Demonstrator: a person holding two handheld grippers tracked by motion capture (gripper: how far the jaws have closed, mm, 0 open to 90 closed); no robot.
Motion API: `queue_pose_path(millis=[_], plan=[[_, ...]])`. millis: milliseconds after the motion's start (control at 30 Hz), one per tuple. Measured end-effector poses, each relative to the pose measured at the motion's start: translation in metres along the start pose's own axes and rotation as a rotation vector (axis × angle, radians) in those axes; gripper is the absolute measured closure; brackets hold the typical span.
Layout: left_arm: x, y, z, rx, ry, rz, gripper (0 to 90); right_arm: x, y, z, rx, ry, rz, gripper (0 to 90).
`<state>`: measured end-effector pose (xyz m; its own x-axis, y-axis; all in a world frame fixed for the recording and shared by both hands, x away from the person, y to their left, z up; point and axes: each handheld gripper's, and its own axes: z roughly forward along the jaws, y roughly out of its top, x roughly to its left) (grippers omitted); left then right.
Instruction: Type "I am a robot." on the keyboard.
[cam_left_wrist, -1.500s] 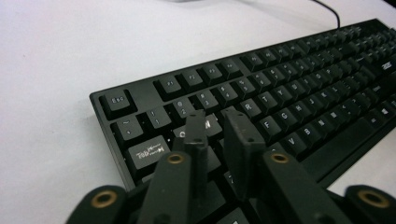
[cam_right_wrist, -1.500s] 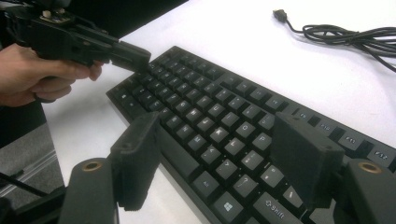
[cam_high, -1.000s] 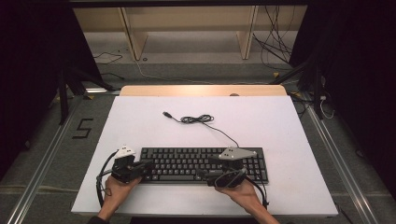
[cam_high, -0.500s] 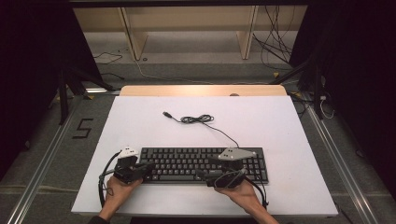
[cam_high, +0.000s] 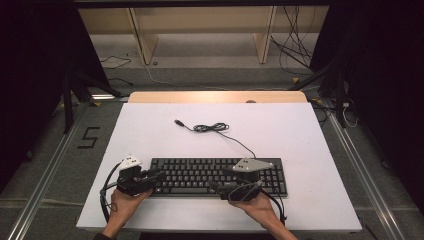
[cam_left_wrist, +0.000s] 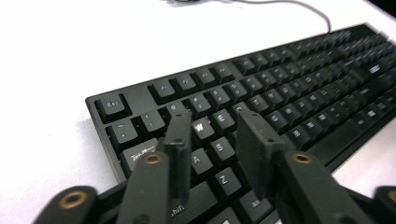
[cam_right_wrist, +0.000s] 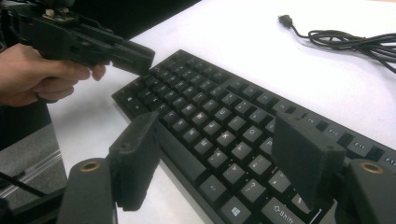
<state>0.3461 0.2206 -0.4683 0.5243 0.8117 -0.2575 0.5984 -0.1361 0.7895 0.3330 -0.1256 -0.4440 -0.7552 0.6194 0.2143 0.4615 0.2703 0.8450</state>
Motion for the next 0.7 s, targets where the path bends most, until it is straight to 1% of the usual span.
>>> queue_pose_path(millis=[67,100,167,200,267,333,400,567,633,700], plan=[[-0.001,0.000,-0.002,-0.024,-0.012,-0.004,57.2,0.000,0.000,0.001,-0.001,0.001,0.004,33.9],[-0.001,0.000,-0.004,-0.032,-0.020,0.003,55.3,0.000,0.000,0.002,-0.001,0.002,0.003,34.8],[-0.003,0.001,-0.006,-0.050,-0.013,0.005,49.4,0.001,-0.001,0.005,0.000,0.006,-0.004,35.9],[-0.003,0.001,-0.008,-0.060,-0.018,0.002,46.5,0.001,-0.001,0.006,0.004,0.008,-0.006,36.6],[-0.004,0.000,-0.010,-0.085,-0.032,0.004,44.1,0.002,-0.001,0.008,0.009,0.013,-0.012,38.2],[-0.005,0.000,-0.012,-0.107,-0.037,0.009,40.6,0.003,-0.001,0.011,0.014,0.015,-0.014,39.3],[-0.007,0.000,-0.013,-0.121,-0.051,0.012,38.3,0.003,-0.002,0.013,0.017,0.017,-0.015,39.9],[-0.010,0.000,-0.018,-0.166,-0.064,0.028,33.9,0.005,-0.002,0.020,0.027,0.026,-0.018,39.7],[-0.011,0.000,-0.021,-0.182,-0.069,0.027,33.0,0.006,-0.002,0.022,0.031,0.032,-0.022,39.8],[-0.011,0.000,-0.022,-0.185,-0.067,0.028,32.6,0.008,-0.002,0.025,0.036,0.034,-0.025,40.9]])
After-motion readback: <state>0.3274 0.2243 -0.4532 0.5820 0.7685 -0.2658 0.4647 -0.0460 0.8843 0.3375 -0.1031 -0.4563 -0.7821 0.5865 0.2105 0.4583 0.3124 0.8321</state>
